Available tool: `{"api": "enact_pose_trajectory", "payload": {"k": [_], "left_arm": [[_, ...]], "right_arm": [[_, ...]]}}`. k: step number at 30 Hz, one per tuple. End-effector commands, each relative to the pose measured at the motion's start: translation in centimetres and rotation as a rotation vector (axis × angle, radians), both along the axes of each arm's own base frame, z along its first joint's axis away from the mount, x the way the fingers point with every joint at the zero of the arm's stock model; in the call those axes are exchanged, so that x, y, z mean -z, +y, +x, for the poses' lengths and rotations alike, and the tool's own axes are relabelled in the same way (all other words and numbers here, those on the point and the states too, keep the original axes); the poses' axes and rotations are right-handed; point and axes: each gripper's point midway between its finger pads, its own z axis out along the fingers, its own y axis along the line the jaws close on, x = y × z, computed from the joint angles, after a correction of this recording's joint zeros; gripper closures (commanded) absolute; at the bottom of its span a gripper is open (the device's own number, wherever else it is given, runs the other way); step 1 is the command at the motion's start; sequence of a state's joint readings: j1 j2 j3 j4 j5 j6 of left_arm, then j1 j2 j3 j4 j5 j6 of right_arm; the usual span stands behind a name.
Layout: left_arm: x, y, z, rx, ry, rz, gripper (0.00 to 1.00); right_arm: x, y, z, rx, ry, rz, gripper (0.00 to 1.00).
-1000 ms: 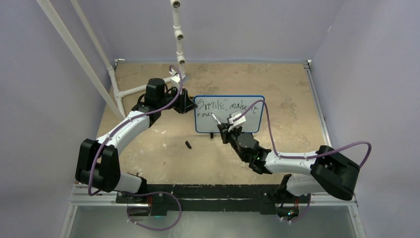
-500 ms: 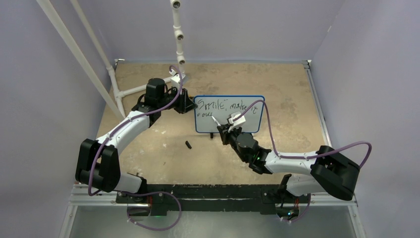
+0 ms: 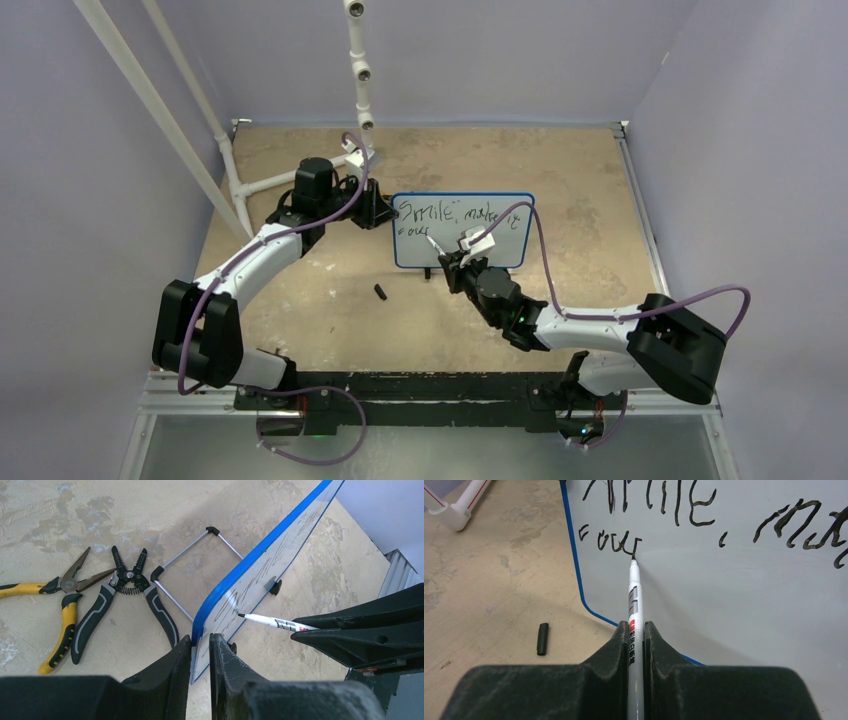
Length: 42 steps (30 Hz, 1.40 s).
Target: Write a sentence on the whiteboard
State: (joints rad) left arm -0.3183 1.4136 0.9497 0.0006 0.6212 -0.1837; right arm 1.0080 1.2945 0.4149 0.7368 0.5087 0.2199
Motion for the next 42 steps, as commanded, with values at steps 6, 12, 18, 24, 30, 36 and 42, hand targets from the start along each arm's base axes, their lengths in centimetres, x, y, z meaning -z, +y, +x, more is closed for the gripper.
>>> {"api": "enact_pose_trajectory", "payload": {"k": [6, 12, 18, 24, 30, 36, 42], "left_arm": [[-0.5, -0.8, -0.5, 0.033, -0.017, -0.025, 0.82], [-0.5, -0.8, -0.4, 0.032, -0.017, -0.024, 0.82], [-0.6, -0.8, -0.4, 0.032, -0.019, -0.024, 0.82], [-0.5, -0.8, -0.5, 0.032, -0.017, -0.023, 0.82], [-0.5, -0.8, -0.5, 0.032, -0.018, -0.023, 0.82], [-0.6, -0.8, -0.5, 0.033, -0.018, -0.025, 0.82], [-0.6, -0.8, -0.5, 0.035, -0.019, -0.026, 0.82]], "right_arm": [[-3.2, -0.7, 0.9, 0.07, -0.075, 0.073, 1.0], [-3.6, -0.9, 1.1, 0.087, -0.082, 0.082, 1.0], [-3.2, -1.9, 1.1, 0.129, -0.067, 0.083, 1.0], [-2.6, -2.2, 0.8, 0.131, -0.045, 0.077, 1.0], [-1.2, -1.9, 0.5, 0.109, -0.002, 0.058, 1.0], [0.0, -1.5, 0.0, 0.085, 0.039, 0.045, 1.0], [0.2, -1.5, -0.1, 0.08, 0.047, 0.046, 1.0]]}}
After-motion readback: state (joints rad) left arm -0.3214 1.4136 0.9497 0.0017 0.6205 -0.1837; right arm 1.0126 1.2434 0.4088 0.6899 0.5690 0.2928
